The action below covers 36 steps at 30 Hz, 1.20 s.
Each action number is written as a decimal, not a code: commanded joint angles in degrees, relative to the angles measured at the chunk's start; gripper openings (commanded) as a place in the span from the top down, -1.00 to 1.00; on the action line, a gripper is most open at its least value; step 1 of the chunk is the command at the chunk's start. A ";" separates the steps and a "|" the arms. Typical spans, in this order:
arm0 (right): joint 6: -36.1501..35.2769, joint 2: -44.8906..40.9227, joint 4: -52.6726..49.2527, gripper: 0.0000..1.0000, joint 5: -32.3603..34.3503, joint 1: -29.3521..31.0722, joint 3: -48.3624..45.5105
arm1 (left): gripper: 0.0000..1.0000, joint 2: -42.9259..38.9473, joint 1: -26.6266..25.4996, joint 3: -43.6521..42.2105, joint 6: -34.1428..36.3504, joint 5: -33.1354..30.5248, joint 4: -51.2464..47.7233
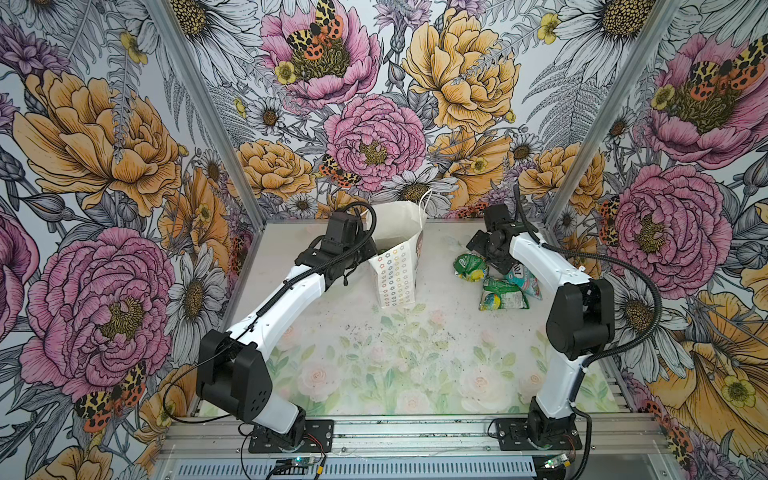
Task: Place the snacks into the paper bag
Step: 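Move the right gripper back to the remaining candy packets, then lower the right gripper onto the green striped packet and grasp it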
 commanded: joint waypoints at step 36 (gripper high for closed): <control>-2.81 8.89 5.90 -0.94 -5.11 2.08 -4.01 | 1.00 0.11 -0.30 0.19 0.30 0.87 2.30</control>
